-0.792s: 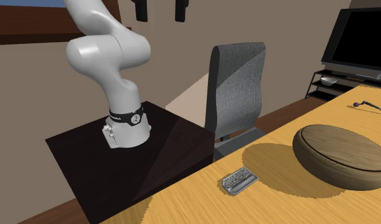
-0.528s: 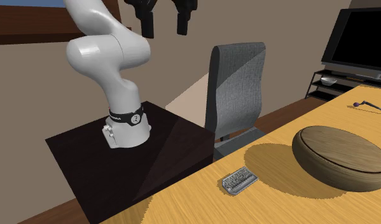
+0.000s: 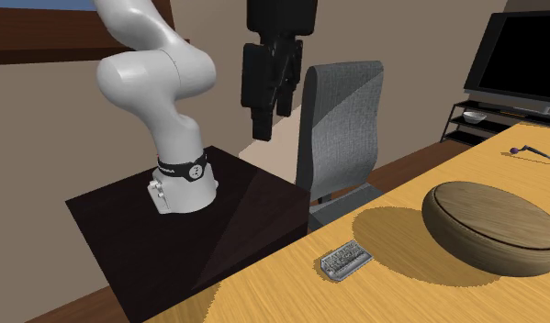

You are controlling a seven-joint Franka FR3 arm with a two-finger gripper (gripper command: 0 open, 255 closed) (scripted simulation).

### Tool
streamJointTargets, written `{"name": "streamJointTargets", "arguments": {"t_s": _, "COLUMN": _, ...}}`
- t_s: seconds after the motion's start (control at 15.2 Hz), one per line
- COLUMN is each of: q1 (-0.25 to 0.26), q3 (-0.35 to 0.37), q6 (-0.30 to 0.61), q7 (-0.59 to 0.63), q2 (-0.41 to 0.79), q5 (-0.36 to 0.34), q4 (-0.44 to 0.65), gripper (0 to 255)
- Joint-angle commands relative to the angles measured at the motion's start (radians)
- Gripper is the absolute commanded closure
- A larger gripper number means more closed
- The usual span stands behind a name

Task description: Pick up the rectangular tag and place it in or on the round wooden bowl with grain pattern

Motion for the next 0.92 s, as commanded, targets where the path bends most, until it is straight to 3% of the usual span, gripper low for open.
{"name": "streamJointTargets", "arguments": {"t_s": 0.0, "q1": 0.023, "q3": -0.012, "q6": 0.084, "q7": -0.061, "q2": 0.042, "q5": -0.006, "q4": -0.031, "gripper": 0}}
{"name": "streamJointTargets", "arguments": {"t_s": 0.46, "q1": 0.104, "q3": -0.057, "q6": 0.373, "q7": -0.278, "q2": 0.268, "q5": -0.005, "q4": -0.066, "gripper": 0}}
{"name": "streamJointTargets", "arguments": {"t_s": 0.86, "q1": 0.176, "q3": -0.075, "q6": 0.602, "q7": -0.481, "q2": 0.496, "q5": 0.041, "q4": -0.046, "gripper": 0}}
